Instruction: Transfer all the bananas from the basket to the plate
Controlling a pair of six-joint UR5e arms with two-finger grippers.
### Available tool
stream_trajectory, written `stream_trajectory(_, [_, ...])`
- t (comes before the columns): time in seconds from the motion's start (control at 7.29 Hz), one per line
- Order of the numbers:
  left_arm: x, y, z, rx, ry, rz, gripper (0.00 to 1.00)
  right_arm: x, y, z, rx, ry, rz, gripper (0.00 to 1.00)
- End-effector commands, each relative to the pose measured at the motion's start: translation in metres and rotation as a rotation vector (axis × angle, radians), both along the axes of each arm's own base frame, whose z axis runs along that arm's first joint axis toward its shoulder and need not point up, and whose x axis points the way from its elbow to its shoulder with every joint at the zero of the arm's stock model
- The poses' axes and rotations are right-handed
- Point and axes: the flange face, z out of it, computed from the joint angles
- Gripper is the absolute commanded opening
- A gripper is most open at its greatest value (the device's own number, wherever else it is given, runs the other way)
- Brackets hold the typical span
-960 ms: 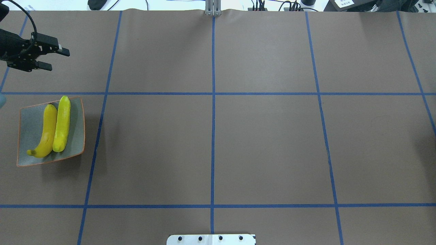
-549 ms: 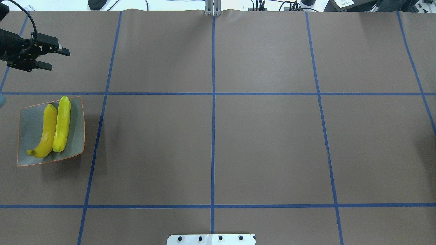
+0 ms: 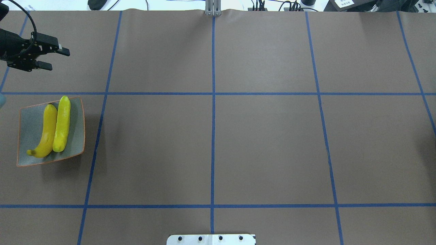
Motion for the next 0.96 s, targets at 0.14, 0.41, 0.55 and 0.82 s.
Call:
stream_trajectory(0.14, [0.000, 0.000, 0.001, -0.001, -0.001, 0.000, 1.00, -0.003, -0.005, -0.004, 0.011, 0.003, -0.010, 0.00])
stream_trajectory(0.41, [0.000, 0.000, 0.000, -0.001, 0.000, 0.000, 1.00, -0.001, -0.005, -0.016, 0.033, 0.005, -0.010, 0.00])
stream_trajectory(0.55, [0.000, 0.000, 0.001, -0.001, -0.001, 0.000, 1.00, 0.003, -0.007, -0.028, 0.026, 0.007, -0.005, 0.00])
stream_trajectory(0.82, [0.001, 0.001, 0.002, -0.004, -0.001, 0.001, 1.00, 0.039, -0.016, -0.081, 0.056, 0.048, -0.061, 0.00])
